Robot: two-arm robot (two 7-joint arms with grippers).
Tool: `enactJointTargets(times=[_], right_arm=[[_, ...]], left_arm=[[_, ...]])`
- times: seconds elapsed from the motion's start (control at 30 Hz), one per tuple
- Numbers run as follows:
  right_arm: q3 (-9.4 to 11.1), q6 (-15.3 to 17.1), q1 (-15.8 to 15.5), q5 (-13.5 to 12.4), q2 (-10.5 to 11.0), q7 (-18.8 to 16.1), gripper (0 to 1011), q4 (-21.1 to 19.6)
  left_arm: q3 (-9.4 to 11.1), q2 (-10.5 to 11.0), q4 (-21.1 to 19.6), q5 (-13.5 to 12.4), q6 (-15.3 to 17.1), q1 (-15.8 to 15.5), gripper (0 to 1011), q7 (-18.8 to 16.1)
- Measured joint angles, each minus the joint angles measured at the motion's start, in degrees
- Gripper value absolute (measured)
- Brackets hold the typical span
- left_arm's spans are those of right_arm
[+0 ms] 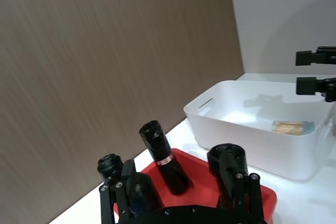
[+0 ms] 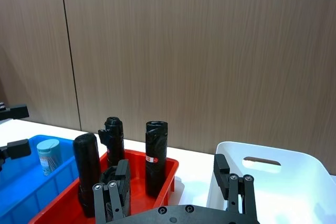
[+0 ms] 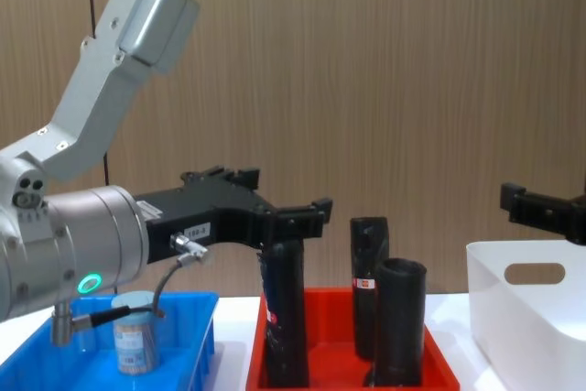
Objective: Pick the cotton swabs from the blue box and place them into the white box.
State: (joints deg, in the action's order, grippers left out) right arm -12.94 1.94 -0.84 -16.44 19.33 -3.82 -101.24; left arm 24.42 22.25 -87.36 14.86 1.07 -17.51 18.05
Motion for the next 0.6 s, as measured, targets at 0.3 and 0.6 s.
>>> enactJointTargets(times=[0.3,0.6], right_arm=[[0.00,0.00,0.00,-0.02,0.00,-0.01,1001,0.00],[0.00,0.01,0.00,-0.02,0.00,-0.01,1001,0.01]], left_arm=[[0.64,-0.15,-2.27,-1.30,-0.12,1.52,1003,-6.78],[1.28,-0.30,-4.50,-2.63,-0.26,3.02,1003,-13.48]])
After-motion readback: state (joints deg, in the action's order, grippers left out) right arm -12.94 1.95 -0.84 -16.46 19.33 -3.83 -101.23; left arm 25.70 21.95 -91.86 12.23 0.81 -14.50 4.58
